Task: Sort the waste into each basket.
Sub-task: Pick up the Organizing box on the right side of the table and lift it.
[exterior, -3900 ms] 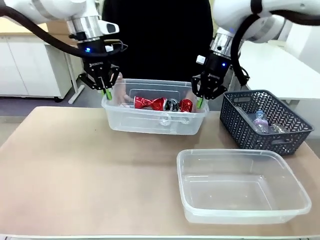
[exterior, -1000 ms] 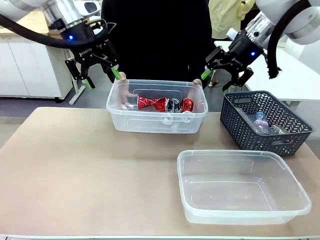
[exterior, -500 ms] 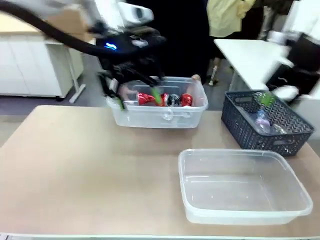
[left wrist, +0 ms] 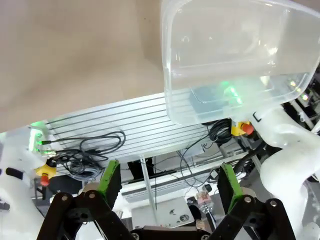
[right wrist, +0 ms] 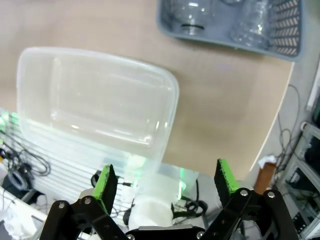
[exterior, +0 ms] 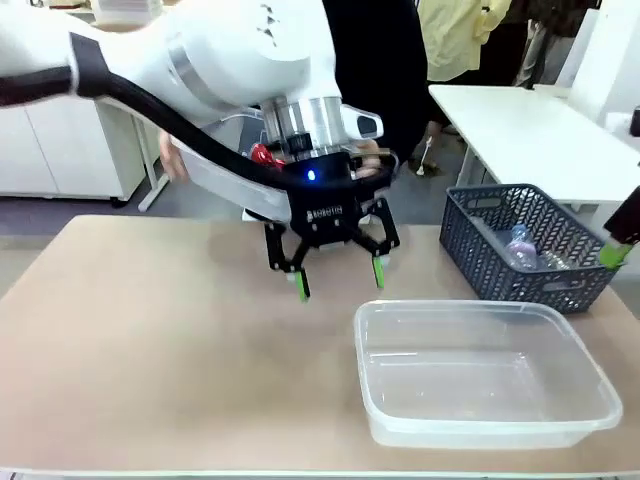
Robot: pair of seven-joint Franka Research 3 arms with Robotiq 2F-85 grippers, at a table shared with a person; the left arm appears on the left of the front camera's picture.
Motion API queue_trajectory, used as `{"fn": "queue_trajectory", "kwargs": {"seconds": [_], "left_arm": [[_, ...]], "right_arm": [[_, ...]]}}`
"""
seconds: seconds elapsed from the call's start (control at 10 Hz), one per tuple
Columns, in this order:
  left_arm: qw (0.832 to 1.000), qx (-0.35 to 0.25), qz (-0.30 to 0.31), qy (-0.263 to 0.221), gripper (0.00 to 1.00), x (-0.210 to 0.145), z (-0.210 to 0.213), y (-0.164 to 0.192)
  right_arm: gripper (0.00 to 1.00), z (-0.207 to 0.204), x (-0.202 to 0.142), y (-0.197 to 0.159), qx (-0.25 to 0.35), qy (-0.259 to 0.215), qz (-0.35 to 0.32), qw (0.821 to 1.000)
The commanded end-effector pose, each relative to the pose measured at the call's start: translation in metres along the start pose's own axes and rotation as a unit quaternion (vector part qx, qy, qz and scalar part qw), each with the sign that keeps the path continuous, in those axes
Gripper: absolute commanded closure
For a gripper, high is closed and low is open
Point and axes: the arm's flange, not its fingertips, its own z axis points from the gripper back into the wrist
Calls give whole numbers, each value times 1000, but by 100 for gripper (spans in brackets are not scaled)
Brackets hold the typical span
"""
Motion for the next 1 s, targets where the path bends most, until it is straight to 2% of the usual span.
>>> {"fn": "queue_trajectory", "kwargs": {"seconds": [0.0,0.1,0.2,0.3,0.6,0.9], "left_arm": [[1000,3,-1,10,0,2,-16,-5],[999,12,1,-30,0,5,-32,-8],[998,18,18,-53,0,14,-60,-7],[999,16,25,-44,0,25,-91,-9],[996,31,47,-70,0,45,-143,-12],[994,38,65,-82,0,52,-152,-12]], "right_arm": [[0,1,-4,-1,-1,-4,-2,1000],[0,-24,-1,0,-35,51,-66,996],[0,-56,-9,3,-28,92,-104,990],[0,-89,-20,7,-41,122,-143,981],[0,-152,-45,5,-45,134,-184,973],[0,-191,-48,16,-32,126,-166,978]]}}
